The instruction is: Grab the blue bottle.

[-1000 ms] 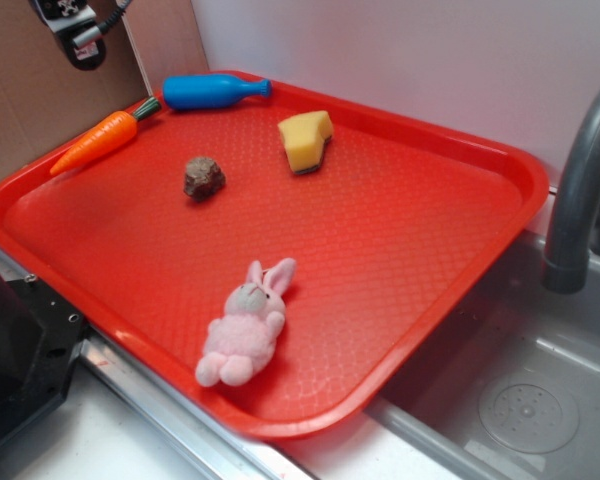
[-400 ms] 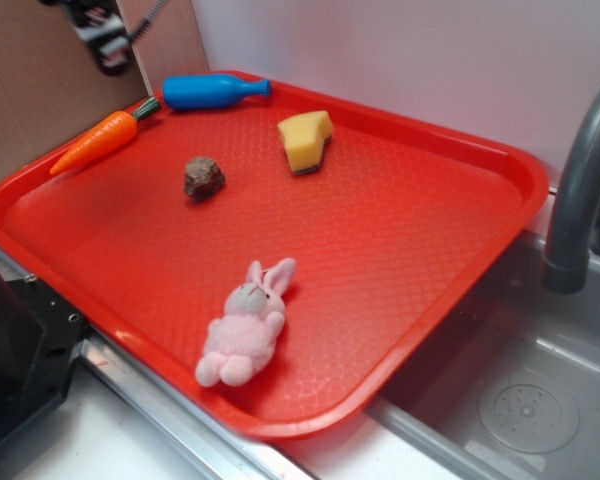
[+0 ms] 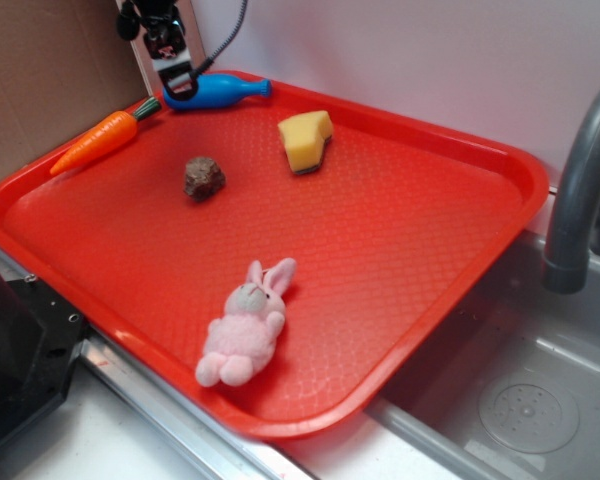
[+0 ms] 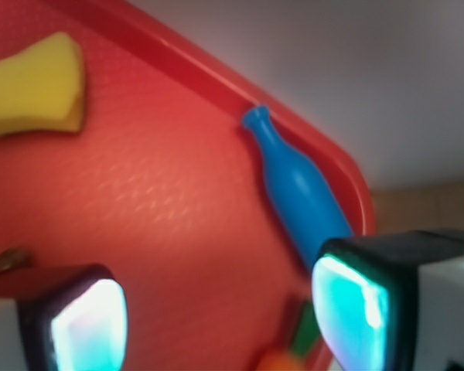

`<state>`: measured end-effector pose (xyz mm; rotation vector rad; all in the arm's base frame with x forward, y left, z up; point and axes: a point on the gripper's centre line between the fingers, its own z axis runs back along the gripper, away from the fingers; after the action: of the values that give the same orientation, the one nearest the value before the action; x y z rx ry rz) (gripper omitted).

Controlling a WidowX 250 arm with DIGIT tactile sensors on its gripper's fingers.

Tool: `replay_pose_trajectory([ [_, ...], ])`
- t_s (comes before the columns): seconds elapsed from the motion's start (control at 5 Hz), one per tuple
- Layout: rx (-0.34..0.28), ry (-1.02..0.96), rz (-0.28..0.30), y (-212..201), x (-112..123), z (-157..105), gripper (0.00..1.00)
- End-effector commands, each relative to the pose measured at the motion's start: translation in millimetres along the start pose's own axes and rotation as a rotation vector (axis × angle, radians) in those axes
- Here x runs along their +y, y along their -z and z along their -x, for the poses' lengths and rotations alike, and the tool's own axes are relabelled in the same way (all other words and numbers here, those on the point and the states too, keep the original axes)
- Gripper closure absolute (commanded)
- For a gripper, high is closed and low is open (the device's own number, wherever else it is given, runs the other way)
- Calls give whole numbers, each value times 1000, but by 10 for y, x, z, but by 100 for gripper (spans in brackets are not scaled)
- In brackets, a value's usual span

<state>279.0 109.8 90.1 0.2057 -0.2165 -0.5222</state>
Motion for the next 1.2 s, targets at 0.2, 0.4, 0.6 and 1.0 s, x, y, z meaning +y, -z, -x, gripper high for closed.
replay_pose_trajectory([
  [0.2,8,62,-15,254,539,-149,0],
  [0.4,75,50,73,567,570,-54,0],
  [0.6,123,-7,141,722,476,33,0],
  [1.0,259,-185,151,159,-92,300,100],
])
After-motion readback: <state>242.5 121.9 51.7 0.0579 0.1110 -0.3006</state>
